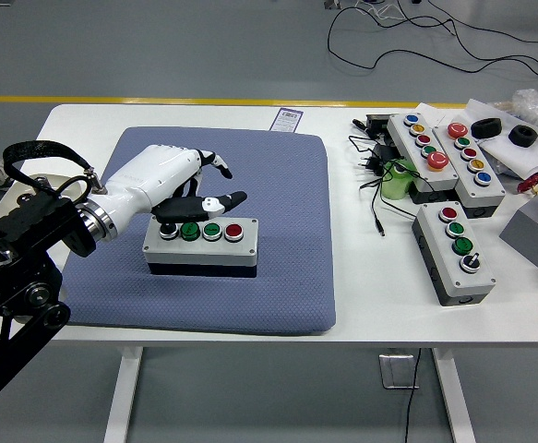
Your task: Pick up the button,place it on the desk,press the button,press the button
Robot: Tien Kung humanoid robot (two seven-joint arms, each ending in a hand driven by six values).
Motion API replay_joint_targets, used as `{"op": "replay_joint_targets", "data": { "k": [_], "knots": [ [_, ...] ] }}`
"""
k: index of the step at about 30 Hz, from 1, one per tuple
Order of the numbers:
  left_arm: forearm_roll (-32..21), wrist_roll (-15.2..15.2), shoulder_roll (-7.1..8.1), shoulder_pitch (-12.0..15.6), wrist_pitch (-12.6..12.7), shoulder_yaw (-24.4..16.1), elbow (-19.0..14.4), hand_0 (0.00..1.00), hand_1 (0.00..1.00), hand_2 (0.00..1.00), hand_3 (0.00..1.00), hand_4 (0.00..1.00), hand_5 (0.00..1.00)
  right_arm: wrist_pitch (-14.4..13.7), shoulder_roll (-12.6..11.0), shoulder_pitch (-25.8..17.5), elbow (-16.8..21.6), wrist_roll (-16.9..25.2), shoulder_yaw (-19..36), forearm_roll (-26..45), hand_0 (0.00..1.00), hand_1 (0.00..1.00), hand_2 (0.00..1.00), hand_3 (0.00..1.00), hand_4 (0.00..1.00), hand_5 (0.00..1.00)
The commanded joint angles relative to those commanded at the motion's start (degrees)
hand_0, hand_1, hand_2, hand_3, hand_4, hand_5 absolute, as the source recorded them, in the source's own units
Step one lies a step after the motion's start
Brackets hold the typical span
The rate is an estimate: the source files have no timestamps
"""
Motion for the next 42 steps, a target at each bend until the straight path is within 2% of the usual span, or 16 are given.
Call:
{"op": "replay_joint_targets", "data": {
  "k": [4,6,24,33,37,42],
  "knots": [
    [0.47,1.87,-0.08,0.18,-3.49,0.89,1.15,0.011,0.002,0.021,0.671,0.681,0.998,-0.02,0.0,0.03,0.0,0.01,-0.11,0.09,0.667,0.664,0.72,0.616,0.476,0.316],
    [0.29,2.27,-0.07,0.22,-4.32,1.18,1.52,0.011,0.002,0.021,0.671,0.681,0.998,-0.02,0.01,0.08,0.0,0.0,-0.13,0.11,0.667,0.664,0.72,0.616,0.476,0.316],
    [0.06,3.45,-0.31,0.56,-5.76,2.79,4.71,0.009,0.002,0.024,0.677,0.665,0.998,0.06,0.03,0.27,0.0,-0.06,-0.09,-0.15,0.666,0.663,0.72,0.616,0.476,0.316],
    [0.15,4.32,-0.1,0.74,-8.69,3.11,5.22,0.01,0.002,0.025,0.673,0.665,0.998,0.05,0.05,0.35,0.0,-0.07,-0.11,-0.11,0.665,0.663,0.72,0.615,0.476,0.318],
    [0.45,3.69,-0.14,0.81,-6.38,3.05,4.92,0.012,0.002,0.025,0.672,0.666,0.998,0.06,0.06,0.35,0.0,-0.08,-0.11,-0.14,0.665,0.663,0.719,0.615,0.475,0.316],
    [0.31,2.03,-0.35,0.51,-0.94,2.91,3.62,0.014,0.002,0.025,0.681,0.665,0.998,0.1,0.04,0.34,0.0,-0.09,-0.09,-0.25,0.665,0.663,0.719,0.615,0.476,0.318]
  ]
}}
